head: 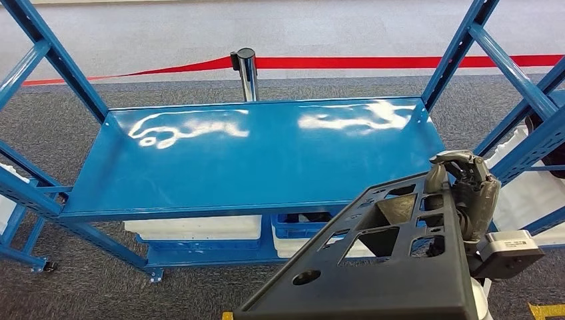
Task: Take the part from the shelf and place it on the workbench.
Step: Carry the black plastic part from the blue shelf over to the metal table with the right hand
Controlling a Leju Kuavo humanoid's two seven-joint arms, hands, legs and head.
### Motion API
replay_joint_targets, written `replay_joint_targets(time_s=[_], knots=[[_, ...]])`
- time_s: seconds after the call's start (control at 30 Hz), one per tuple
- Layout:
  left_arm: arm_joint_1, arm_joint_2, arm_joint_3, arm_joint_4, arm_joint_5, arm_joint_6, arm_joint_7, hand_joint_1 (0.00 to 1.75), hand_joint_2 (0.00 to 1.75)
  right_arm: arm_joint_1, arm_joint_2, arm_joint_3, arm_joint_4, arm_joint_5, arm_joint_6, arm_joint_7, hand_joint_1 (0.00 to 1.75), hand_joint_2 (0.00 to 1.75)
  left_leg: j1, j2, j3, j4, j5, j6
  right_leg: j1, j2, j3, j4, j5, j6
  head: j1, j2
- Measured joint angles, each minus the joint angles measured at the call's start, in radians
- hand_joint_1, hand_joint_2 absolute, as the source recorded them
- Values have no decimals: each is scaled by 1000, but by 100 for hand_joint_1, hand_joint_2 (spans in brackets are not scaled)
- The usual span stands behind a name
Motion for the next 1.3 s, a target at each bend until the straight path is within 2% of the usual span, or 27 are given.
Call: replay_joint_targets(time_s=[0.03,0.07,0.17,0.23,0.3,0.33,0.37,0.47,0.5,0.53,0.57,0.6,0.63,0.7,0.73,0.8,0.83,0.87,0.93,0.97,1.0,1.03,1.07,1.13,1.2,1.23,1.3], knots=[[0,0,0,0,0,0,0,0,175,-1,0,0,0,0,1,0,175,175,4,0,17,-16,10,-3,-2,0,-6,1,4,2,0,0],[0,0,0,0,-1,0,0,0,175,-2,0,0,0,0,1,0,175,175,8,0,48,-63,31,-6,-5,0,-10,2,8,6,-1,0],[-5,0,0,0,-2,0,-2,0,175,-10,0,0,1,-1,3,1,175,175,17,-4,160,-259,98,-17,-11,1,-25,11,20,23,-4,0],[-8,-1,0,0,-3,-1,-2,0,175,-18,0,0,1,-1,6,2,175,175,14,-11,170,-295,108,-12,-9,1,-30,12,32,39,-5,0],[-8,-1,0,0,-3,-1,-2,0,175,-22,1,-1,2,-2,7,2,175,175,9,-11,154,-287,121,7,-10,1,-34,9,43,54,-2,0],[-8,-1,0,0,-3,-1,-2,0,175,-23,1,-1,3,-2,7,2,175,175,7,-9,145,-286,129,18,-11,2,-39,16,31,58,-1,0],[-8,0,0,0,-3,0,-3,0,175,-23,1,-1,4,-3,7,3,175,175,6,-6,134,-286,139,30,-11,2,-50,40,1,60,2,0],[-9,0,1,0,-3,0,-2,0,175,-24,1,-2,8,-3,7,3,175,175,-3,0,95,-285,168,49,-5,2,-96,213,-139,58,16,0],[-8,0,1,0,-3,0,-2,0,175,-24,1,-2,9,-3,7,3,175,175,-6,2,81,-284,177,51,-1,2,-102,265,-160,56,21,0],[-8,0,1,0,-3,0,-1,0,175,-24,1,-2,11,-3,7,3,175,175,-10,3,67,-282,186,52,2,2,-96,292,-161,54,24,0],[-8,0,1,0,-3,0,-1,0,175,-24,1,-1,13,-3,7,3,175,175,-13,4,54,-281,195,53,5,2,-74,284,-143,51,27,0],[-8,0,1,0,-3,0,-1,0,175,-24,1,-1,14,-3,6,3,175,175,-15,4,42,-280,204,52,8,2,-36,243,-115,47,29,0],[-8,0,1,0,-2,1,0,0,175,-25,1,-1,14,-3,6,3,175,175,-17,4,32,-278,212,51,11,2,14,178,-93,42,31,0],[-9,0,2,0,1,2,1,0,175,-27,1,-1,14,-3,6,3,175,175,-21,3,19,-275,227,46,20,2,106,38,-86,30,34,0],[-9,0,3,0,3,2,1,0,175,-28,2,-1,15,-4,5,2,175,175,-22,2,15,-274,235,42,23,2,129,-4,-94,26,34,0],[-8,0,6,0,5,4,2,0,175,-29,5,0,17,-6,5,2,175,175,-23,1,9,-276,252,31,25,3,128,-26,-96,20,31,0],[-8,0,8,0,6,5,2,0,175,-30,6,1,19,-7,6,2,175,175,-21,1,5,-274,250,26,21,1,118,-27,-88,15,29,0],[-7,1,9,0,6,6,2,0,175,-31,8,2,21,-8,6,2,175,175,-19,0,-1,-260,229,22,17,0,108,-27,-78,8,25,0],[-7,1,11,0,6,7,2,0,175,-33,12,3,24,-10,7,2,175,175,-13,-1,-25,-177,136,16,10,-4,84,-29,-56,-4,14,0],[-7,1,12,0,7,8,2,0,175,-34,14,3,25,-12,8,1,175,175,-11,-1,-37,-112,85,13,10,-4,71,-28,-46,-7,9,0],[-7,1,13,0,7,9,2,0,175,-34,16,3,27,-14,9,1,175,175,-8,-1,-46,-48,51,9,10,-4,57,-26,-35,-7,5,0],[-7,2,16,0,8,9,2,0,175,-34,18,4,29,-16,10,1,175,175,-4,-1,-44,-5,43,5,10,-4,44,-24,-25,-6,3,0],[-8,2,19,0,8,9,2,0,175,-34,19,4,31,-17,11,0,175,175,-1,-1,-27,7,58,1,8,-5,29,-20,-16,-4,1,0],[-8,4,23,-1,8,10,1,0,175,-34,23,4,34,-20,11,-1,175,175,9,-1,52,-74,114,-7,2,-4,4,-10,-2,5,-1,0],[-10,6,23,-1,8,10,-1,0,175,-34,25,4,35,-25,12,-5,175,175,12,-2,149,-220,125,-14,-1,-5,-15,2,11,18,-3,0],[-11,6,24,-2,8,10,-2,0,175,-34,25,5,35,-28,12,-8,175,175,10,-4,178,-272,117,-14,-1,-5,-22,4,18,24,-3,0],[-11,8,25,-2,8,11,-4,0,175,-35,27,5,35,-34,12,-15,175,175,3,-7,187,-310,111,-4,0,-5,-25,-1,39,35,-2,0]])
